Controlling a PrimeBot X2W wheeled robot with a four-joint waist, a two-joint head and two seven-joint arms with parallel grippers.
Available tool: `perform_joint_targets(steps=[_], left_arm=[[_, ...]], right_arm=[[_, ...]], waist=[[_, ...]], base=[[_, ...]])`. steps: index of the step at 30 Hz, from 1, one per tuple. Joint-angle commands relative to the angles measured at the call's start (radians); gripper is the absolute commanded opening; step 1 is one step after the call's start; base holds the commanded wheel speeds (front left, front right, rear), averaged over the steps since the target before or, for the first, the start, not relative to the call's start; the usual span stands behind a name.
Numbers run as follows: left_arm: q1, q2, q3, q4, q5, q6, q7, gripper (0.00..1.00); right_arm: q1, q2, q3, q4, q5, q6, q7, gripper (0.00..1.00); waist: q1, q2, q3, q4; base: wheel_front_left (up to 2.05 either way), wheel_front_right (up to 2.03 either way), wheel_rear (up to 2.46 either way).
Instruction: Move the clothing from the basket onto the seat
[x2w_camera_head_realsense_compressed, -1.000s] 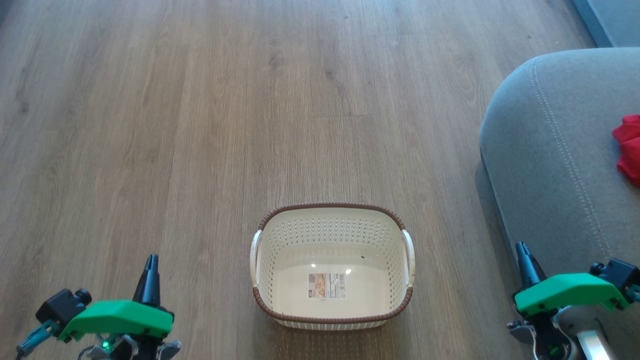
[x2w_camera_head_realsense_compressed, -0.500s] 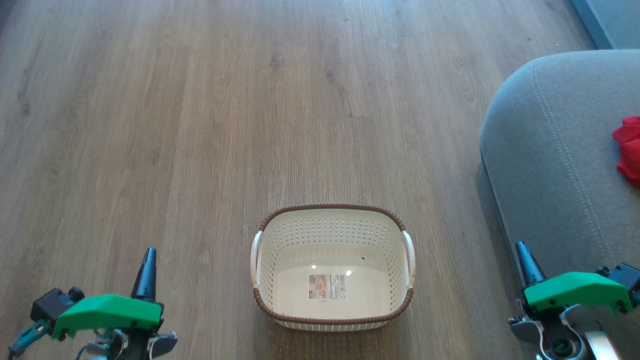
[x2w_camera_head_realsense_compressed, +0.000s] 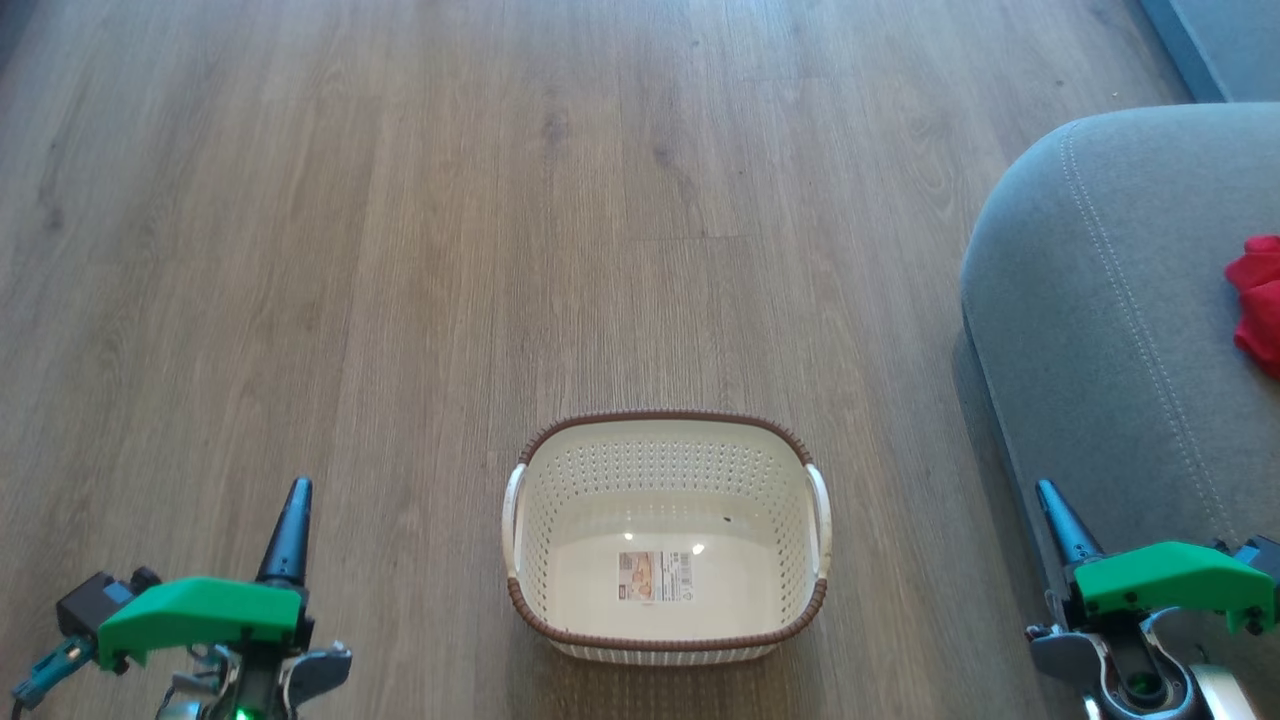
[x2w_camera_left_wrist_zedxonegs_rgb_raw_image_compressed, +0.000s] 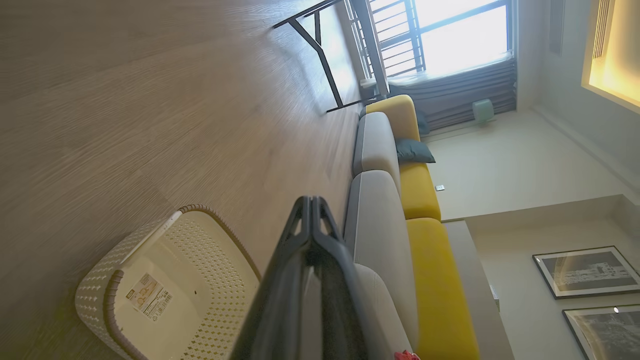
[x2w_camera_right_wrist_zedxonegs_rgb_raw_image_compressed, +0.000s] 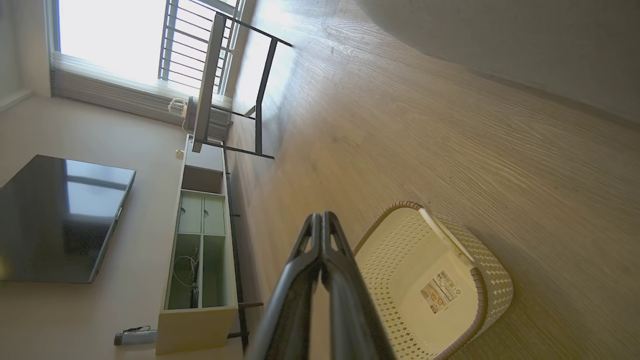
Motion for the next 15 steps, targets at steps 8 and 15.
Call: perform_joint_targets(steps=[8,15], left_arm=[[-0.061,0.004,0.042,-0.041,-0.099,-0.013,0.026,0.0],[-0.069,0.004,0.05,-0.044,-0.177,-0.017,0.047,0.0]], right_arm=[[-0.049,0.003,-0.005,-0.046,0.097,0.006,0.026,0.0],[-0.05,0.007,-0.019,-0.052,0.17,0.006,0.047,0.0]], waist=[[0.0,0.0,-0.002,0.001],[0.0,0.0,-0.005,0.002]], base=[[0.0,0.0,0.0],[0.0,0.0,0.0]])
